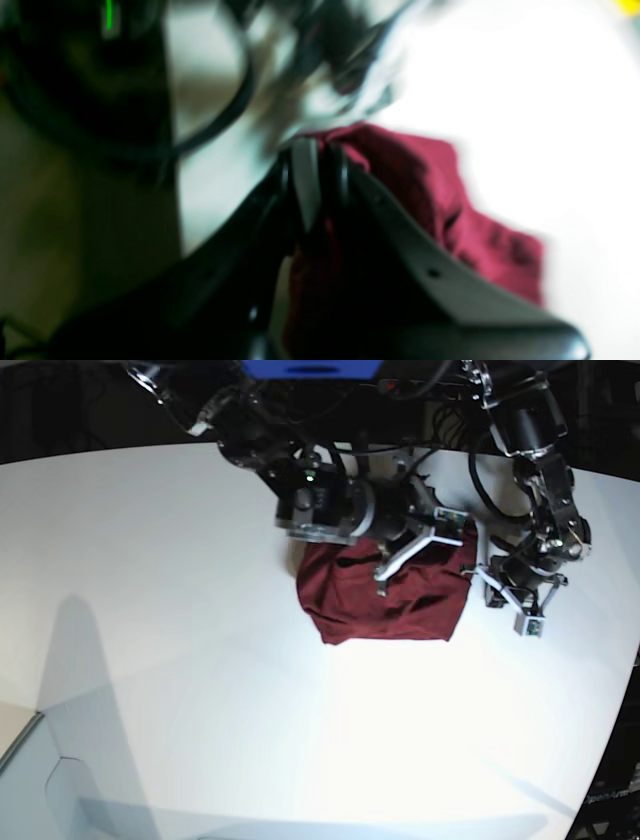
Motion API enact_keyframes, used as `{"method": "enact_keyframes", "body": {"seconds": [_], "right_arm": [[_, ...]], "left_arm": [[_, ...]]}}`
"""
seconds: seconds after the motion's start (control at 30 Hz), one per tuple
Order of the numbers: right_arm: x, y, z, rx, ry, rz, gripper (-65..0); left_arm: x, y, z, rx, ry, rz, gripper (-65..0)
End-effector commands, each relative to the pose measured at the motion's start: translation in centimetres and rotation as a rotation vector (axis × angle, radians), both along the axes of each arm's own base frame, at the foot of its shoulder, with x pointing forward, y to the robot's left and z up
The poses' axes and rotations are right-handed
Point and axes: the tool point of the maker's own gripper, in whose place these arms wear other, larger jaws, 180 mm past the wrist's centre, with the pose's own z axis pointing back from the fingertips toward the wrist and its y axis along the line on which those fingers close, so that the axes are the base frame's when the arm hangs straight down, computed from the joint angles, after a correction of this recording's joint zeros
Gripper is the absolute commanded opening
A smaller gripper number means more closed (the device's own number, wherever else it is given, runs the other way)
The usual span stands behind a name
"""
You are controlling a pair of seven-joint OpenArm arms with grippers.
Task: Layout the t-shirt on the table in an organized manner, then fold the t-shirt properly
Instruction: 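Fold the bundle end with the right gripper over toward the left gripper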
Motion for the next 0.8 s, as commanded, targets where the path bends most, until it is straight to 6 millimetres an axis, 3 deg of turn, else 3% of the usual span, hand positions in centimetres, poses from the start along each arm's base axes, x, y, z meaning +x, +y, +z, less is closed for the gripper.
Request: {"method": "enact_keyframes", "body": {"seconds": [0.0, 0.07, 0.3, 0.37, 0.53, 0.77], "right_arm": [[0.6, 1.5, 2.1, 0.073, -0.021, 0.014, -65.0], [0.9, 1.6, 1.4, 0.065, 0.002, 0.003, -65.0], [2.5, 2.0, 3.0, 0.102, -0.040, -0.001, -65.0], [3.0, 1.9, 3.2, 0.098, -0.054, -0.002, -65.0], [4.1, 2.0, 2.2, 0.064, -0.041, -0.003, -65.0], [3.9, 3.8, 0.9, 0.095, 0.021, 0.014, -65.0]], "left_arm": [[0.0, 0.5, 0.2, 0.020, 0.011, -0.001, -64.9], [-0.5, 0.4, -0.1, 0.019, 0.019, -0.003, -64.9], [-1.6, 0.8, -0.6, 0.027, 0.037, -0.005, -64.9], [-2.0, 1.2, 0.1, 0.050, 0.020, -0.007, -64.9], [-3.5, 4.0, 2.3, 0.110, -0.029, 0.052, -64.9], [-5.8, 6.6, 3.2, 0.152, -0.038, 0.119, -64.9]]}}
